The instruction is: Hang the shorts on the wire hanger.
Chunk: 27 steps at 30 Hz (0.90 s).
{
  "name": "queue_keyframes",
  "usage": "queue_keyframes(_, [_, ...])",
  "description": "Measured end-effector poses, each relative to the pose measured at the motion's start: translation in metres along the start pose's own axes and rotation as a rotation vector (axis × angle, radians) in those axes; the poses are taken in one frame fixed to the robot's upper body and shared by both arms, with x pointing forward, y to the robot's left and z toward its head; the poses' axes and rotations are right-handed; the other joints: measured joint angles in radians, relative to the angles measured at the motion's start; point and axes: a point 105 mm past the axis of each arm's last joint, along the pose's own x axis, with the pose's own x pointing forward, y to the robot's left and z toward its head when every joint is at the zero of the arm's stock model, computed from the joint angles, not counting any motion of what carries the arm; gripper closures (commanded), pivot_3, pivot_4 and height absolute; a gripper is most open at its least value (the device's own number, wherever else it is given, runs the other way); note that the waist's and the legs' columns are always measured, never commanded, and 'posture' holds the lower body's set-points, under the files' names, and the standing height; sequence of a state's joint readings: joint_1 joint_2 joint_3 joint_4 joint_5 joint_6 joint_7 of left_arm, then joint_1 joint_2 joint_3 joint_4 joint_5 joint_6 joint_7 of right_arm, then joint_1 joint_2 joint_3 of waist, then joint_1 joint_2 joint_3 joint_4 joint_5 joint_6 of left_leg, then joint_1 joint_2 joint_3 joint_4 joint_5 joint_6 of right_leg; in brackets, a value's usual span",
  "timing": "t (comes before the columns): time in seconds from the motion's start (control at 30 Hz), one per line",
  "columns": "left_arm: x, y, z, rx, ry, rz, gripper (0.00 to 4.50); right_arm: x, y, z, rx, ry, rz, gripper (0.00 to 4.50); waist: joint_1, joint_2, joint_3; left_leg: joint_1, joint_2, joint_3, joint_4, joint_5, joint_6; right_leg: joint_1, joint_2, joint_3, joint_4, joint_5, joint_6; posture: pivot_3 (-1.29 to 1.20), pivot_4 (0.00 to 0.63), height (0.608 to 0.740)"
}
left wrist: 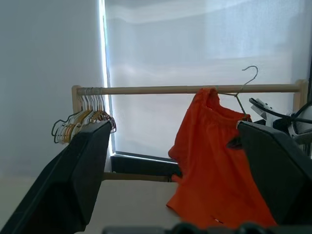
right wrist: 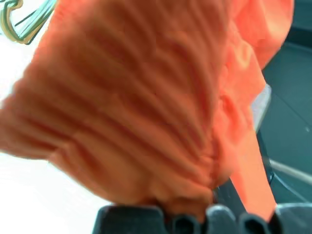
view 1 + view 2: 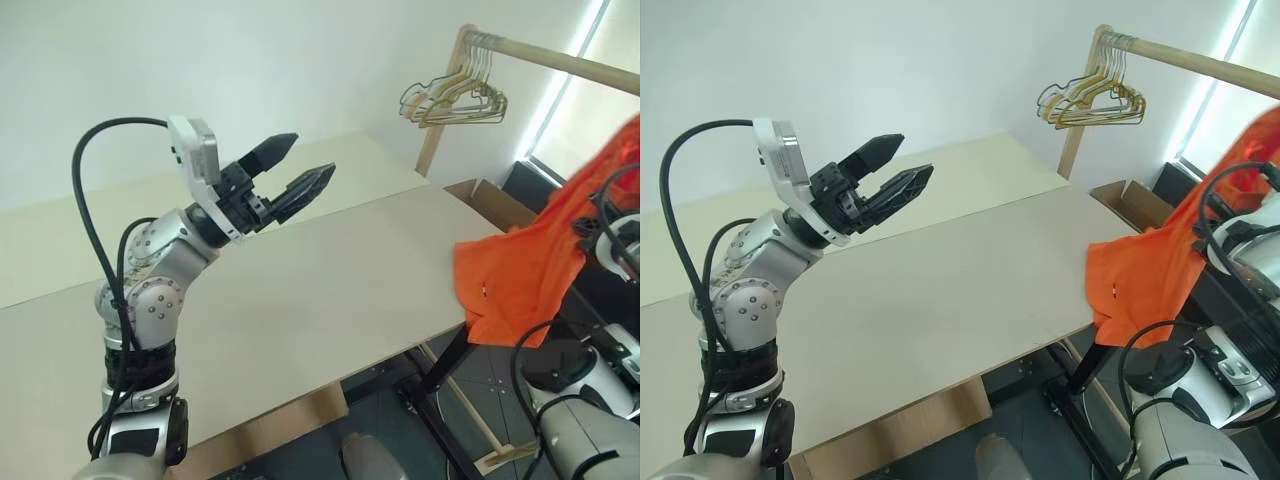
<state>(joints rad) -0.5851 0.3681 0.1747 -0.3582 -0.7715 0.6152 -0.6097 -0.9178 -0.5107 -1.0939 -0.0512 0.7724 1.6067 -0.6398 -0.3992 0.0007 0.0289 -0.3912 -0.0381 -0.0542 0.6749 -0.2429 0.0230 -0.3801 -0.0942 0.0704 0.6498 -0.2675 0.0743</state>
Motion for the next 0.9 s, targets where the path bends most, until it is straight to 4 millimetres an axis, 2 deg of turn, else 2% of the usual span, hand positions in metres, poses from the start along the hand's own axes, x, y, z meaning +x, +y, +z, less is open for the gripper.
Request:
queue_keyframes(0.17, [-0.001, 0.001, 0.0, 0.009, 0.01, 0.002, 0.03, -0.002, 0.005, -0.002, -0.014, 0.017, 0.032, 4.5, -0.003, 0.001, 0.0, 0.009, 0.001, 0.001, -0.001, -0.003, 0.004, 0.012, 0.002, 0.0, -0.005, 0.0, 0.0, -0.4, 0.005, 0.74])
queue_keyframes(0.3, [-0.003, 0.001, 0.001, 0.017, 0.019, 0.0, 0.03, -0.001, 0.004, -0.004, -0.013, 0.042, 0.035, 4.5, -0.001, 0.001, 0.0, 0.01, 0.001, 0.001, -0.001, -0.003, 0.004, 0.012, 0.002, 0.0, -0.006, 0.0, 0.001, -0.39, 0.002, 0.74])
queue_keyframes(0.57, [-0.003, 0.002, 0.001, 0.021, 0.022, 0.0, 0.03, -0.002, -0.009, 0.008, 0.057, 0.056, 0.004, 4.5, 0.008, 0.001, 0.0, 0.009, 0.0, 0.002, 0.0, -0.003, 0.005, 0.013, 0.002, 0.0, -0.008, 0.0, 0.001, -0.39, 0.001, 0.74])
queue_keyframes(0.77, [-0.003, 0.002, 0.001, 0.023, 0.025, -0.001, 0.03, -0.004, -0.027, 0.02, 0.226, 0.045, -0.097, 4.5, 0.014, 0.001, 0.001, 0.009, 0.001, 0.002, -0.001, -0.003, 0.005, 0.013, 0.002, 0.0, -0.009, 0.0, 0.001, -0.39, 0.002, 0.74])
queue_keyframes(0.9, [-0.004, 0.002, 0.001, 0.027, 0.029, 0.0, 0.03, -0.002, -0.047, 0.015, 0.286, 0.067, -0.214, 4.5, 0.023, 0.001, 0.001, 0.009, 0.0, 0.003, -0.001, -0.003, 0.005, 0.013, 0.002, 0.001, -0.009, 0.0, 0.001, -0.39, 0.005, 0.74])
